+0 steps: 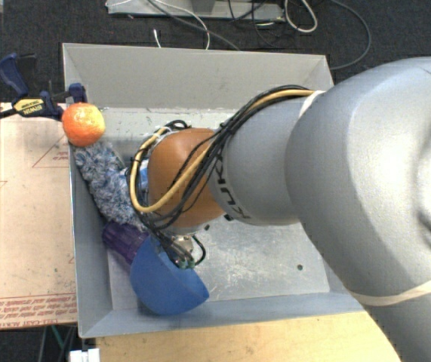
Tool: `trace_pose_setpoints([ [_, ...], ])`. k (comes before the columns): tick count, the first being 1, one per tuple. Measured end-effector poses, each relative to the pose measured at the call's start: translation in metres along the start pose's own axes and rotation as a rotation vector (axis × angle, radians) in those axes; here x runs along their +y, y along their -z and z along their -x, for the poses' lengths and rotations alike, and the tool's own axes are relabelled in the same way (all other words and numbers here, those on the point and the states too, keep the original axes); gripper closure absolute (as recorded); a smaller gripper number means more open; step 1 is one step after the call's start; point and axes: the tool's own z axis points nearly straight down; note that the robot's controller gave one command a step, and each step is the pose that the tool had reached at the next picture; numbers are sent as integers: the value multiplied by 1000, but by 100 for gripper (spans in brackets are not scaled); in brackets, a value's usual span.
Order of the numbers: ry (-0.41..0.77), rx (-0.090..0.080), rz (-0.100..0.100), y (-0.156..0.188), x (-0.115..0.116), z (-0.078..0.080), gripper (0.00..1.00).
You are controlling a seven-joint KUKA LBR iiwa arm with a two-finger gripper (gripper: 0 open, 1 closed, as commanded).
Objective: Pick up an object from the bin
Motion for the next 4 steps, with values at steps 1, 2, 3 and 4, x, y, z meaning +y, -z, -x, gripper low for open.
trace_pose_setpoints([
  [1, 454, 9, -37, 4, 9, 6, 100],
  [2, 454, 8, -37, 4, 9, 6, 100],
  [3, 465, 12, -19, 13, 2, -2, 100],
  [4, 460, 15, -27, 54, 3, 0, 100],
])
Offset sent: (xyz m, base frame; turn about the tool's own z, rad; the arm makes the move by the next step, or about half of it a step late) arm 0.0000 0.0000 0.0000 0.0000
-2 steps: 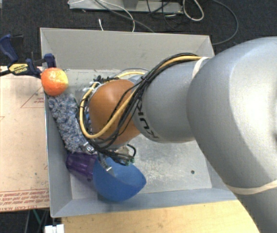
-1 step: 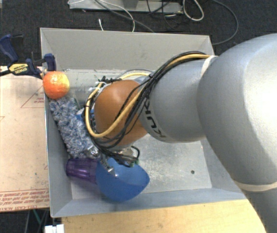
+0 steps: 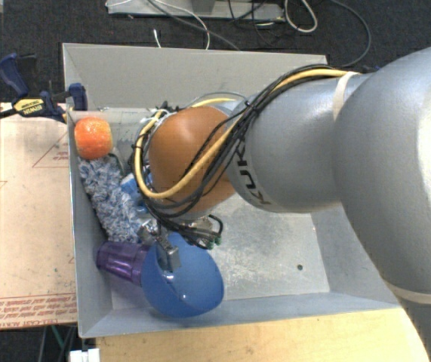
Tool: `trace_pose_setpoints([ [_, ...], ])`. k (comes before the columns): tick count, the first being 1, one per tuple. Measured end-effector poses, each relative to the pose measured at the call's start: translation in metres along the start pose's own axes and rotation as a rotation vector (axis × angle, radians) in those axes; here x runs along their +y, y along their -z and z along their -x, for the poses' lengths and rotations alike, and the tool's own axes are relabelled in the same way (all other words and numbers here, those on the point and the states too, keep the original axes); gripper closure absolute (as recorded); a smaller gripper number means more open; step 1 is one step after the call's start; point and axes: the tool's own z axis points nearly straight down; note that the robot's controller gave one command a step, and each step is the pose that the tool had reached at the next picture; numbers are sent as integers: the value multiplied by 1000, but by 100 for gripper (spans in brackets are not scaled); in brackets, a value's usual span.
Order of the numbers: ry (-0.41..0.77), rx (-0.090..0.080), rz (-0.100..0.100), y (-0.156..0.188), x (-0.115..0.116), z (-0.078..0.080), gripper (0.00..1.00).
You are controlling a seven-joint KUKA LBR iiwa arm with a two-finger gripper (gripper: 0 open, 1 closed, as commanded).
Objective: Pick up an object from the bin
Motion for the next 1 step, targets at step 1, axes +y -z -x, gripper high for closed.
trace_pose_setpoints([
  [1, 3, -12, 4, 33, 4, 3, 100],
])
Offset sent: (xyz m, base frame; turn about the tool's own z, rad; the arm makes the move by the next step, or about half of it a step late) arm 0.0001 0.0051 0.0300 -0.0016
